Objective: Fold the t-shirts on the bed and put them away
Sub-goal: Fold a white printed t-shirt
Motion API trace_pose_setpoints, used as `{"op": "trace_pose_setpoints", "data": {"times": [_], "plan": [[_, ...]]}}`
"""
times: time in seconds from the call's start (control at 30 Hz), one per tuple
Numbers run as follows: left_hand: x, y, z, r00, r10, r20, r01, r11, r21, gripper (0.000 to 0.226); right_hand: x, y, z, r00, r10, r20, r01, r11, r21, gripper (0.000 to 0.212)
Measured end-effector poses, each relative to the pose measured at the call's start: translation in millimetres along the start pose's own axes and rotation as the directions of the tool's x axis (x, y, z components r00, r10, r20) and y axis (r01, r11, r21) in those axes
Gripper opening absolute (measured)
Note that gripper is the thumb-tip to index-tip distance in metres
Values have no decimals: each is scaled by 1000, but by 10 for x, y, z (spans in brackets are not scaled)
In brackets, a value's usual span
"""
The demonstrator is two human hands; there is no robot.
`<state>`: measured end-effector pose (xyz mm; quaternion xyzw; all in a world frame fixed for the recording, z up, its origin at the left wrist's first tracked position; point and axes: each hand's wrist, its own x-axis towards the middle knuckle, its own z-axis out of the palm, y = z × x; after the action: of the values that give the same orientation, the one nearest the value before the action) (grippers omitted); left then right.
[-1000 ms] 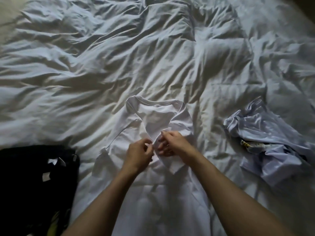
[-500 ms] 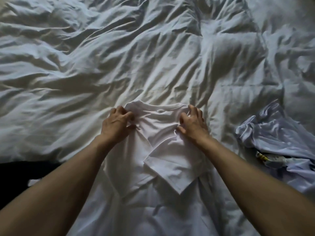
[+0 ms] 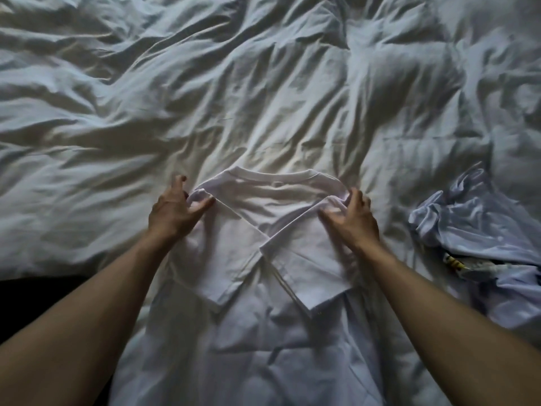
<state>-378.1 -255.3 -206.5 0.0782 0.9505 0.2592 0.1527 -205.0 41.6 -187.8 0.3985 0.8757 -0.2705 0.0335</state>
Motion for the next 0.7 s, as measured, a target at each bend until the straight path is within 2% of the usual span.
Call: {"op": "trace_pose_setpoints", "data": {"times": [0.07, 0.17, 0.27, 0.37, 0.5, 0.6, 0.7], "plan": [[5, -9, 3, 999, 15, 38, -15, 1000, -12, 45, -35, 78, 5, 999, -17, 39, 18, 1000, -13, 46], [86, 6, -28, 996, -77, 44, 85, 973, -214, 26, 34, 101, -20, 999, 46, -23, -44, 996, 79, 31], [161, -26, -51, 994, -100, 35, 106, 960, -259, 33, 119, 78, -50, 996, 85, -25, -80, 983, 163, 27], [221, -75, -44, 990, -120, 69, 135, 943, -305, 31, 185, 73, -127, 997, 67, 49, -78, 960, 269, 31], [354, -153, -49, 989, -111, 102, 143, 900, -412, 21, 321, 85, -239, 999, 4, 41, -13, 979, 206, 18], [451, -143, -73, 989, -131, 62, 145, 850, -506, 15, 470, 27, -305, 1000, 8, 23, -12, 982, 189, 17], [589, -72, -110, 988, -152, 11, 133, 821, -555, 20, 635, -116, -354, 1000, -18, 17, 15, 981, 195, 16]]}}
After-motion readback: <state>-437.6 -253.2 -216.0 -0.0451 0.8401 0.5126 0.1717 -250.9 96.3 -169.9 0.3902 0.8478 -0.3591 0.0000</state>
